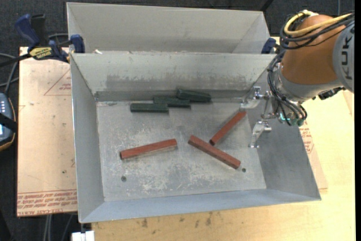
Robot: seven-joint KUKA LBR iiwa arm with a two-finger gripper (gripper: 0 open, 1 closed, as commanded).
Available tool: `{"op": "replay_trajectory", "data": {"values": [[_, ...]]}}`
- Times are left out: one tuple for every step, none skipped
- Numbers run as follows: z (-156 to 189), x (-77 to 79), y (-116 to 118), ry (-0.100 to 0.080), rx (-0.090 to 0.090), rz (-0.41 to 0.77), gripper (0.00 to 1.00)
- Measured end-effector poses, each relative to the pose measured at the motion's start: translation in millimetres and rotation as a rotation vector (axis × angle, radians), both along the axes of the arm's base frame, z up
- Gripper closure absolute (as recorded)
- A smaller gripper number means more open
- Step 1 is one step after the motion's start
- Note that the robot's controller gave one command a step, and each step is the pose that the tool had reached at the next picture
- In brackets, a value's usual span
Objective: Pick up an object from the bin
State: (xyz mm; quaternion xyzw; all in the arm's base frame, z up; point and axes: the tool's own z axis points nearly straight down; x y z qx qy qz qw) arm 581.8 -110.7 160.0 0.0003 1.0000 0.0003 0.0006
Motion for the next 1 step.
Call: {"op": "replay_trajectory", "data": {"values": [[-83.1, 43.6, 7.3, -0.014, -0.001, -0.020, 1.00]]}}
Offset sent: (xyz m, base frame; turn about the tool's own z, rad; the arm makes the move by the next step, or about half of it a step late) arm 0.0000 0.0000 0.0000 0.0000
